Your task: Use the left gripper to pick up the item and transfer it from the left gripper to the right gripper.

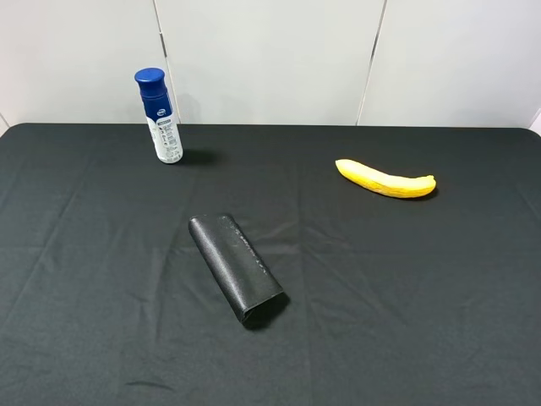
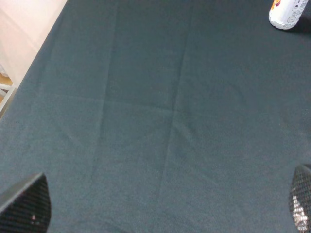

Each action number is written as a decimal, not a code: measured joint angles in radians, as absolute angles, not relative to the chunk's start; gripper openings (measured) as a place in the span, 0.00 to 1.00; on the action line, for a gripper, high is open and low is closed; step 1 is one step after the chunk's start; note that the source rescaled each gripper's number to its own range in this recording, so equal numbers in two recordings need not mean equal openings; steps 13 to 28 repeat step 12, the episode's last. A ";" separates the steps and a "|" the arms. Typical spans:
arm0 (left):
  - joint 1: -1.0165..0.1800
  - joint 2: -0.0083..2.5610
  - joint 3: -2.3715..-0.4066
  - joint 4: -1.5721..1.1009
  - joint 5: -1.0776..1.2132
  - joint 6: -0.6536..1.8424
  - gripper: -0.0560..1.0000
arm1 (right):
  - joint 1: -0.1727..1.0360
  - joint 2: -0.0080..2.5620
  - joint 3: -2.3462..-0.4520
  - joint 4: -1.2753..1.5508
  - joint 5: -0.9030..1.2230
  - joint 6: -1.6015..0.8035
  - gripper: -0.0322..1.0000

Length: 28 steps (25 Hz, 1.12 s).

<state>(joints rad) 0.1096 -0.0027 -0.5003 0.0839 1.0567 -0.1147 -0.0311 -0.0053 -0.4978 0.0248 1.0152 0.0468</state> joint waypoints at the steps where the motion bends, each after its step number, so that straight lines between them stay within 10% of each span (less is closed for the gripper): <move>1: 0.110 -0.003 -0.500 0.084 1.057 -0.115 0.98 | -0.031 -0.005 -0.498 0.025 1.015 0.047 1.00; 28: 0.110 -0.003 -0.500 0.084 1.057 -0.115 0.98 | -0.031 -0.005 -0.498 0.025 1.015 0.047 1.00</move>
